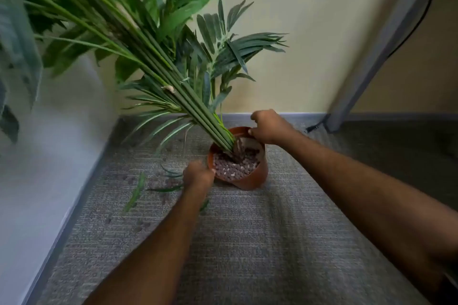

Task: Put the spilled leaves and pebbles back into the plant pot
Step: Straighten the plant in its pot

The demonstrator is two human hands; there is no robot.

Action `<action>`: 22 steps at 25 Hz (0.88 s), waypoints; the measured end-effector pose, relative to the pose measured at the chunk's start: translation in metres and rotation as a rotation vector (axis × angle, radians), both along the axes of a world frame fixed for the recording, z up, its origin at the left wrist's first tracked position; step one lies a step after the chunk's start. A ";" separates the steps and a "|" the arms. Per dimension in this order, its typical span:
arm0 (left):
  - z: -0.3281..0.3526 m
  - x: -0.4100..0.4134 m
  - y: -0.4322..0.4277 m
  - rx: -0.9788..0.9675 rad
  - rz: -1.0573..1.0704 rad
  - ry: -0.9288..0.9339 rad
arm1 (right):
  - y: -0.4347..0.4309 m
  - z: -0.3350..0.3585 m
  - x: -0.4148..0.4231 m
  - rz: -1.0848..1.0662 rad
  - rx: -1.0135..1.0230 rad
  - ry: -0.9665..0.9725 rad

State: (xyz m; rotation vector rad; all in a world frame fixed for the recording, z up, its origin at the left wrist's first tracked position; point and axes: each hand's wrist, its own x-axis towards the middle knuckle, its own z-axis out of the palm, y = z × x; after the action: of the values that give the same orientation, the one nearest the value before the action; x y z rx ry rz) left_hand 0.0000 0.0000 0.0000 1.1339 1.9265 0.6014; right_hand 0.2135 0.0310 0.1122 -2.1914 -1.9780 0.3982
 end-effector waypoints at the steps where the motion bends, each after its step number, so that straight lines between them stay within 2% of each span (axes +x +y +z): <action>1: -0.005 0.000 -0.003 0.007 0.017 -0.087 | -0.001 -0.005 0.001 -0.026 -0.031 -0.010; 3: -0.006 0.003 -0.008 -0.028 0.059 -0.285 | -0.006 -0.015 0.004 -0.092 -0.043 0.030; 7: -0.015 0.011 -0.011 -0.012 0.196 -0.467 | -0.019 -0.035 0.010 -0.163 -0.033 0.123; 13: -0.025 0.023 -0.012 0.033 0.314 -0.538 | -0.019 -0.053 0.025 -0.265 0.035 0.243; 22: -0.036 0.037 -0.007 0.059 0.298 -0.572 | -0.014 -0.067 0.045 -0.291 0.087 0.207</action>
State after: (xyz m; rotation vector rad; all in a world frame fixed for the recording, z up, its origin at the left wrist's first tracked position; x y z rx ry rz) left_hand 0.0374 -0.0067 -0.0359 0.6121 1.5847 1.0248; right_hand 0.2588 0.0169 0.0448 -2.2359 -1.5159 0.4635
